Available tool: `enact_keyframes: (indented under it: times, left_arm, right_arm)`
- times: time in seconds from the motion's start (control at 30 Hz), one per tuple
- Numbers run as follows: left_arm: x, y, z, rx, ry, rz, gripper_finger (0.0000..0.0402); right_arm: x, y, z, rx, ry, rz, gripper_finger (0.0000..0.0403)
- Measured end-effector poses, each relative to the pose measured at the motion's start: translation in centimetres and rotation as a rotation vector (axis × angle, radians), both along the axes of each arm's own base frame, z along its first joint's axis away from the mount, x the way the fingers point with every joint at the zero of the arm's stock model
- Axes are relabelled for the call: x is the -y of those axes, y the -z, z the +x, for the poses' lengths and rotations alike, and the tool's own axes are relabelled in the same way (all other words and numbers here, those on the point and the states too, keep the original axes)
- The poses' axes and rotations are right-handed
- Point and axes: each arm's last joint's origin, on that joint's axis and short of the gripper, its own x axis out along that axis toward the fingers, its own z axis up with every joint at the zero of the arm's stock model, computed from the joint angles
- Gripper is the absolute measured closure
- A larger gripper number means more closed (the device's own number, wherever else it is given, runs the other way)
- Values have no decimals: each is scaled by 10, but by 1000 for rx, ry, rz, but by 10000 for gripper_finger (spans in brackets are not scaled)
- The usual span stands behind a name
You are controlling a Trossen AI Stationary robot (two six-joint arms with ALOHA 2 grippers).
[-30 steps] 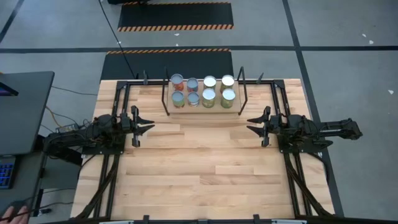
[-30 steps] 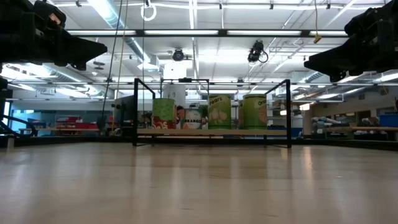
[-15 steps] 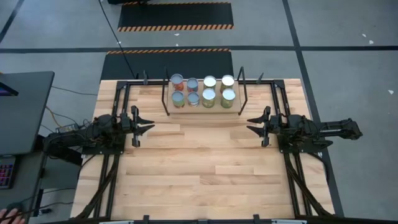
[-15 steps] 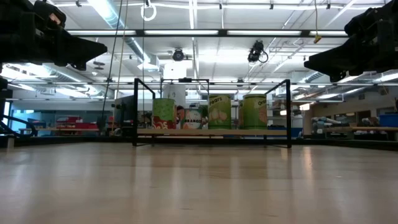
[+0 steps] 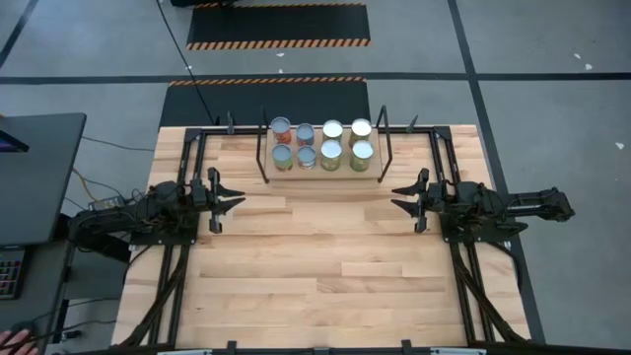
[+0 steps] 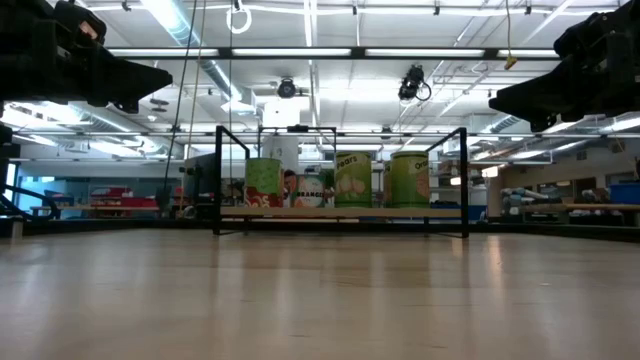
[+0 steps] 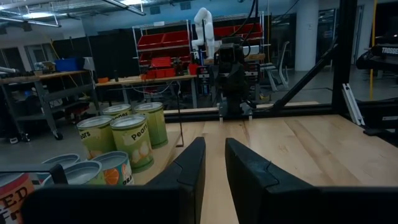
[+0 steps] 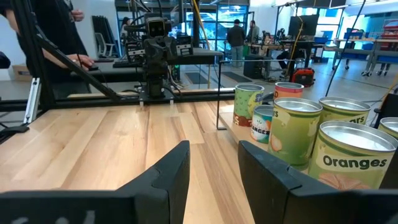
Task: Pick and place cans onto a shelf
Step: Return to Home Position
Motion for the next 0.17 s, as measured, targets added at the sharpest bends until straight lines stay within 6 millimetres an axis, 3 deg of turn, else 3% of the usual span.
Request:
enact_keyframes:
  times: [0.17]
  left_arm:
    - [0,0,0,0,0,0,333]
  right_arm:
    - [0,0,0,0,0,0,259]
